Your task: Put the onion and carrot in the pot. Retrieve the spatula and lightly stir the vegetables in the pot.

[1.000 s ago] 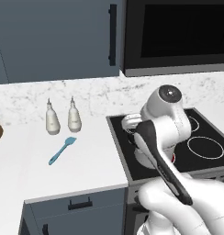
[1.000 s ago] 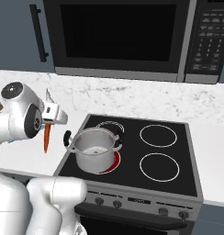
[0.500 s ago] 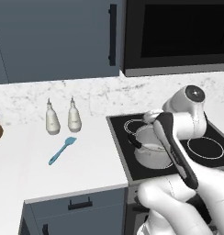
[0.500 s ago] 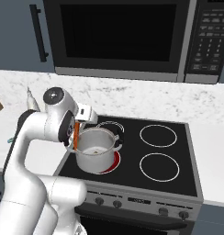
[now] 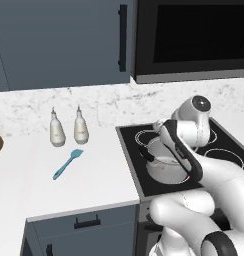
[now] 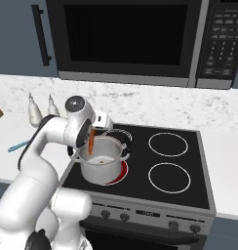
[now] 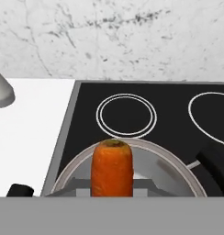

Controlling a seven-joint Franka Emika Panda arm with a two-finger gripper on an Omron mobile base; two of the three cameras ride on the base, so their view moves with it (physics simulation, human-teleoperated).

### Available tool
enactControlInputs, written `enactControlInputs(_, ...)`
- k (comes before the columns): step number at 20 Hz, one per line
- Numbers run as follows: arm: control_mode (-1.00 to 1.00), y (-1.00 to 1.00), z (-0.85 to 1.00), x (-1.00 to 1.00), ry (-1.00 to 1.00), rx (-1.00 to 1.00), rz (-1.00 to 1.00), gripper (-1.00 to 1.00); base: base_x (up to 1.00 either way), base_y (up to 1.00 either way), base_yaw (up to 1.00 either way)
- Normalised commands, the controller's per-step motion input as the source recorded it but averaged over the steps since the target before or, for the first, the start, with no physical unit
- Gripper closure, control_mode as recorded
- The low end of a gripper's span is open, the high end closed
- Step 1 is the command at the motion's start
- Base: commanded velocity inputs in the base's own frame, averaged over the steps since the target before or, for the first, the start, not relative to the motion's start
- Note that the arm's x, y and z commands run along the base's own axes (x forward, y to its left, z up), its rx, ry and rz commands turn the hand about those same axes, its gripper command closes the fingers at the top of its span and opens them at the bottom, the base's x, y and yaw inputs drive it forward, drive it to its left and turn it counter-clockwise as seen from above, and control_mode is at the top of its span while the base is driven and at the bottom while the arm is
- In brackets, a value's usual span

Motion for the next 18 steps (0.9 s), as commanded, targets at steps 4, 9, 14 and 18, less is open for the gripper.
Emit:
enactControlInputs(4,-1.00,-0.17,-0.55,0.23,0.00,0.00,0.00,1.00,0.00,0.00,0.00)
enactControlInputs(9,-1.00,-0.20,-0.51,0.21,-0.05,0.00,0.00,1.00,0.00,0.00,0.00)
enactControlInputs(14,-1.00,-0.03,-0.34,0.39,-0.09,0.00,0.00,1.00,0.00,0.00,0.00)
enactControlInputs(18,-1.00,0.00,-0.31,0.17,-0.08,0.00,0.00,1.00,0.00,0.00,0.00)
